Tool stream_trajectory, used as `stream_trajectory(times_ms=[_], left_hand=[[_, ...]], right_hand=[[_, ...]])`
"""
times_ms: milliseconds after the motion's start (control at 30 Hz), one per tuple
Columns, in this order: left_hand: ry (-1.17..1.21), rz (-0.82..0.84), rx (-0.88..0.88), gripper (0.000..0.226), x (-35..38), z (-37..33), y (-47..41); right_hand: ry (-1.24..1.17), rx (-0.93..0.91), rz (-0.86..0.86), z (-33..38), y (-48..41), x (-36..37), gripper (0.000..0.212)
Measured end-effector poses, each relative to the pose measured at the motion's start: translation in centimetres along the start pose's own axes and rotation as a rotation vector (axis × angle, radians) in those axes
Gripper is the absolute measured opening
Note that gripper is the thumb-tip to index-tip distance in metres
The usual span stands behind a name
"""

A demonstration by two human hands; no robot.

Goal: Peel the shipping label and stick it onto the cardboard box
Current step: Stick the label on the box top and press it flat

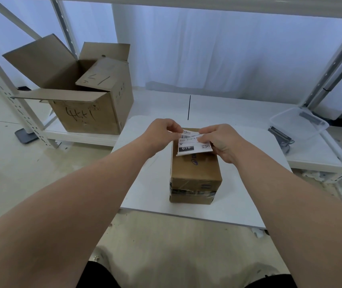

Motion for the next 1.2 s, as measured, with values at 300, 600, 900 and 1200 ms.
stream_trajectory(times_ms=[300, 600, 900, 1200], left_hand=[[0.012, 0.014, -0.017, 0.023, 0.49, -0.1, -0.26], [0.085, 0.05, -0.041, 0.03, 0.28, 0.09, -0.48], [0.103, 0.072, -0.069, 0.028, 0.49, 0.14, -0.39], [0.063, 0.09, -0.099, 0.033, 0.57, -0.7, 0.08]], right_hand=[[0.014, -0.006, 0.003, 0.08, -0.12, 0.1, 0.026], [-0.141, -0.048, 0.014, 0.52, 0.55, 0.25, 0.027], [-0.142, -0.043, 0.016, 0.37, 0.4, 0.02, 0.031], [0.291, -0.091, -0.122, 0.35, -0.15, 0.08, 0.022]])
Point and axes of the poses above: each hand's wrist, its own y-axis away from the middle knuckle, its own x-axis out of the palm, z = x × y, the point moved 4 cm from there along -y, towards the middle knuckle, and after that the axes turned 10 degrees about z, right-handed, at the moved point
